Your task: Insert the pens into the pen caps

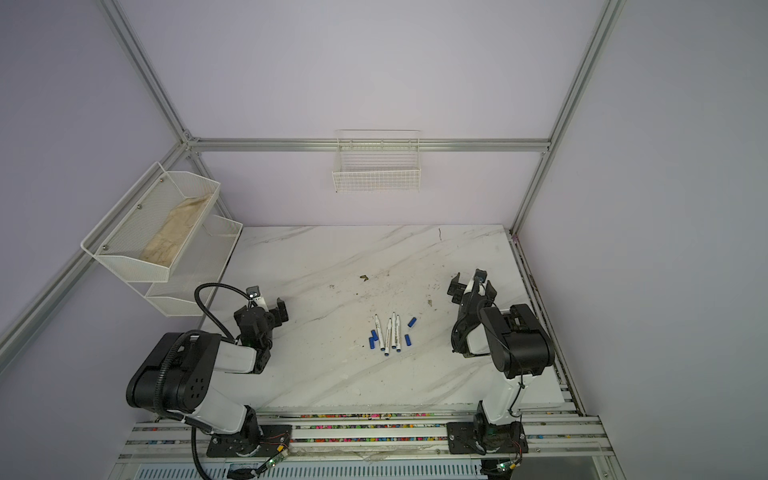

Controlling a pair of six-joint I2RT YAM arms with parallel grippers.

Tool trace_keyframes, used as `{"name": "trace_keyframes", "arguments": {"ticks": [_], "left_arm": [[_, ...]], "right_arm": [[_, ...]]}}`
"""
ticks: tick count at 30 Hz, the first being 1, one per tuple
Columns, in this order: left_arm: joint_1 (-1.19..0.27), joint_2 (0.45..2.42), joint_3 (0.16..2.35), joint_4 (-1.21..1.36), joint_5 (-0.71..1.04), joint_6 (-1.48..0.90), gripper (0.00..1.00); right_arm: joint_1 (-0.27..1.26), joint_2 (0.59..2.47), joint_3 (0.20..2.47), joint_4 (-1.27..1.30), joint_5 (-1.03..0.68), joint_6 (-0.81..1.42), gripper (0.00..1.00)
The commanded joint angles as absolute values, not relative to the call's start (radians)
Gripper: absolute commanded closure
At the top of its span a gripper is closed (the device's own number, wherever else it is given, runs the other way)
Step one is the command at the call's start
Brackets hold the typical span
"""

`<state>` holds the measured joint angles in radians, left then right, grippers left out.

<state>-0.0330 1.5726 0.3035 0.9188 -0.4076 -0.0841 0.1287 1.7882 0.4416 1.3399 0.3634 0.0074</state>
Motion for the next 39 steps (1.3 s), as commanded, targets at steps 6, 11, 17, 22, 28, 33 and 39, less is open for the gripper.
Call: {"name": "trace_keyframes", "arguments": {"ticks": [6,11,17,22,28,33,39], "left_arm": [[-0.035,1.577,0.373,0.972,-0.434,-0.063,0.00],[-0.035,1.577,0.374,0.972,-0.433,-0.063,0.00],[-0.038,1.576,0.372,0.973,-0.438,-0.063,0.00],[-0.066,1.524,0.400,0.892,-0.471,-0.026,0.00],[-0.166,1.433,0.477,0.732,-0.588,0.085,0.00],[-0.286,1.354,0.577,0.536,-0.725,-0.041,0.00],[-0.433,1.380,0.750,0.156,-0.739,-0.355,0.00]], "right_arm": [[0.124,1.780,0.450,1.371,0.382,-0.007,0.03],[0.124,1.785,0.449,1.385,0.367,-0.008,0.02],[0.124,1.781,0.443,1.388,0.370,-0.009,0.10],[0.156,1.664,0.480,1.227,0.482,-0.011,0.25],[0.263,1.576,0.592,0.936,0.754,0.058,0.37],[0.396,1.530,0.664,0.733,0.904,0.127,0.41],[0.427,1.453,0.726,0.472,0.848,0.351,0.40]]}}
